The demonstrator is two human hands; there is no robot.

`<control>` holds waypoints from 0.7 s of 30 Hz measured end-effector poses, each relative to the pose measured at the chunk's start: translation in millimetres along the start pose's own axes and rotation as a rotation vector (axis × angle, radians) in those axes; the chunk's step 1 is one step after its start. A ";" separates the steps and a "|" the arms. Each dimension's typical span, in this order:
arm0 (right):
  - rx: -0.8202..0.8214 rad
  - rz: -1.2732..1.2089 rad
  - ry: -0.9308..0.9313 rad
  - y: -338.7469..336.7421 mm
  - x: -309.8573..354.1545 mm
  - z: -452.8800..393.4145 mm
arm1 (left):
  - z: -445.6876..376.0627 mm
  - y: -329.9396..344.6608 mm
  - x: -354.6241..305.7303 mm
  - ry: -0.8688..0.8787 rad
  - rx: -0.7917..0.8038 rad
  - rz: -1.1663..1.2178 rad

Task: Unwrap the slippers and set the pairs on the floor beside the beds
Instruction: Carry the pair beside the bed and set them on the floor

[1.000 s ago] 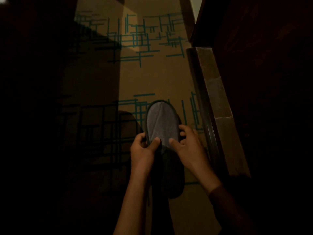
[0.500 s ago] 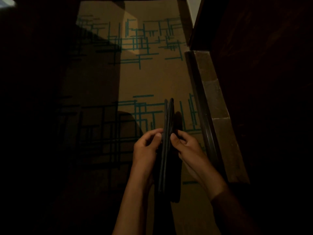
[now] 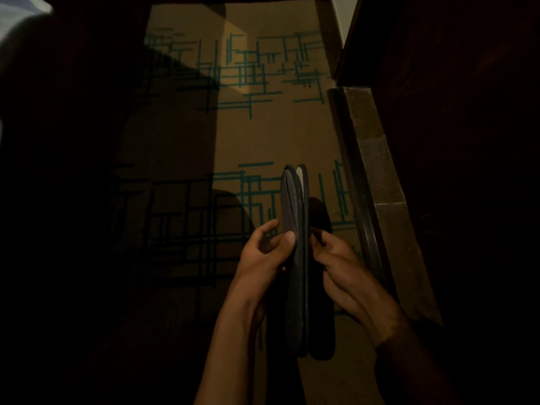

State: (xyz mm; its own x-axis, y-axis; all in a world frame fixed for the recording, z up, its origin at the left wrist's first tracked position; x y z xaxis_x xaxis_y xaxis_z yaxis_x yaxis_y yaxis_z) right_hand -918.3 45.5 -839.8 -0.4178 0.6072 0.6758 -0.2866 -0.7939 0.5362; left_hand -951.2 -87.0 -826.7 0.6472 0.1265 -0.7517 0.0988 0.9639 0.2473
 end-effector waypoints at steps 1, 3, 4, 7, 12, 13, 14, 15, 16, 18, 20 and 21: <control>-0.004 0.005 -0.004 0.0 1.1 0.7 | 0.6 -0.3 -0.5 0.003 0.015 0.017; 0.003 0.003 -0.003 -1.3 4.3 2.1 | 1.0 -0.8 -1.9 0.007 0.046 0.044; 0.015 0.008 0.000 -1.9 6.0 2.8 | 1.0 -1.0 -2.9 0.008 0.057 0.053; 0.035 0.035 0.001 -2.8 8.3 4.0 | 0.4 -1.2 -5.8 0.023 0.082 0.073; -0.010 -0.059 -0.037 -4.2 12.5 5.7 | 0.5 -6.5 -7.4 0.069 -0.016 0.041; -0.032 -0.063 -0.045 -4.8 14.3 6.4 | 0.8 -8.8 -8.8 0.078 -0.049 0.019; -0.071 -0.059 -0.052 -5.9 16.0 6.8 | 1.3 -11.6 -10.3 0.091 -0.075 -0.004; -0.115 -0.054 -0.057 -7.6 17.5 7.4 | 1.8 -15.0 -11.9 0.106 -0.096 -0.024; -0.155 -0.055 -0.063 -9.1 18.6 7.7 | 1.5 -18.5 -12.9 0.123 -0.116 -0.041; -0.209 -0.058 -0.072 -13.1 19.9 8.6 | 1.3 -25.2 -14.6 0.152 -0.152 -0.060; -0.248 -0.058 -0.080 -17.7 21.0 9.8 | 1.9 -29.6 -16.3 0.163 -0.180 -0.041; -0.264 -0.056 -0.085 -20.4 21.4 10.3 | 2.1 -31.4 -17.0 0.165 -0.196 -0.026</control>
State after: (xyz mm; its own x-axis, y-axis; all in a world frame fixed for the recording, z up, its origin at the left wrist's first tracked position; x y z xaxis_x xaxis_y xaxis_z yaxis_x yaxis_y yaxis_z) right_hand -912.5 75.0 -831.1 -0.3245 0.6419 0.6947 -0.5267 -0.7327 0.4310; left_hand -963.7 -119.9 -820.4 0.5125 0.1226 -0.8499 -0.0450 0.9922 0.1160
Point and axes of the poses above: each hand's wrist, its own z-axis away from the middle knuckle, its own y-axis out of the palm, x = y × z, the point moved 2 cm from there along -z, towards the middle knuckle, and after that the axes turned 2 degrees about -z, right-handed, at the moved point
